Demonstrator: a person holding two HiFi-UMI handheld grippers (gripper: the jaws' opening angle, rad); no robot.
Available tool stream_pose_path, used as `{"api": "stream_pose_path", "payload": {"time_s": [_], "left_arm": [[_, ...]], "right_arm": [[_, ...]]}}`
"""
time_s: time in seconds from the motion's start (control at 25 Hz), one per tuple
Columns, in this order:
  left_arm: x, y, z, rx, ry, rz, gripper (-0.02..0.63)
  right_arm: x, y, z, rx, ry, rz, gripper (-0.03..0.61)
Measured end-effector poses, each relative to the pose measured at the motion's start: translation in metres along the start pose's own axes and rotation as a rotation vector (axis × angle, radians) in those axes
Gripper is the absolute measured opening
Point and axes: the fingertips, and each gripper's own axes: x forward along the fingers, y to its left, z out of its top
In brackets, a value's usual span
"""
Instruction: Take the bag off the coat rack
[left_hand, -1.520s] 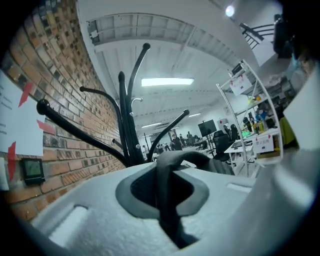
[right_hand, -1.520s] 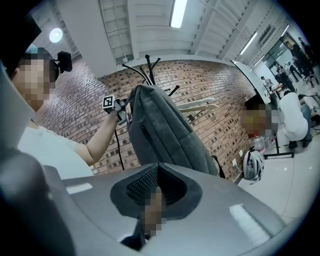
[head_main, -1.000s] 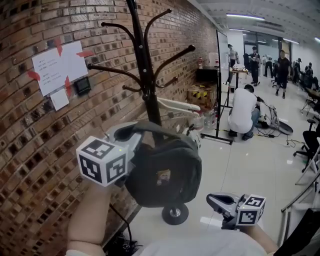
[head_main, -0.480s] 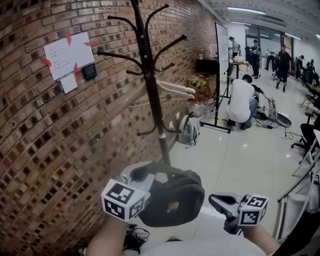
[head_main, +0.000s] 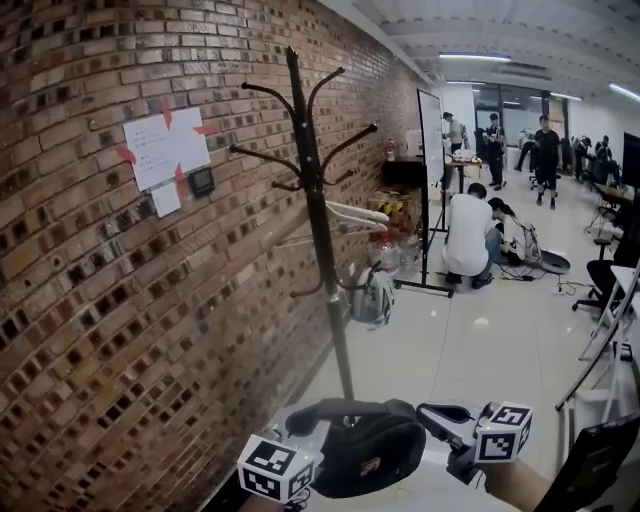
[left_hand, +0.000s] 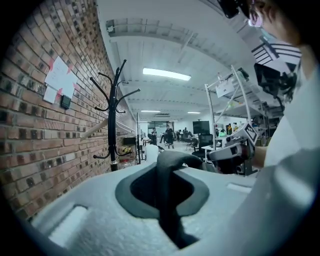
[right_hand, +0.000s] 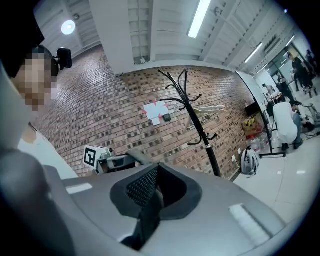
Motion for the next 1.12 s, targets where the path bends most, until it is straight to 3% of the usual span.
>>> {"api": "stream_pose_path", "payload": {"time_s": [0.2,0.56,1.12], "left_arm": [[-0.052,-0.011,-0.013,0.038,0.000,0.007,0.014],[-0.122,-0.015,-0.055,0.113,0.104,0.042,0.014],[-0.154,-0.018,-0.055,0.062,0.064,-0.004,0.015]], "right_arm": [[0.000,0.047,-0.020,0.011,-0.015,-0.031,-0.003],[0.010,0.110,-0.052,-0.017,-0.038,-0.066,-0.003],[0.018,0.149,-0.061,-0.039,-0.039,-0.068,-0.003]]}}
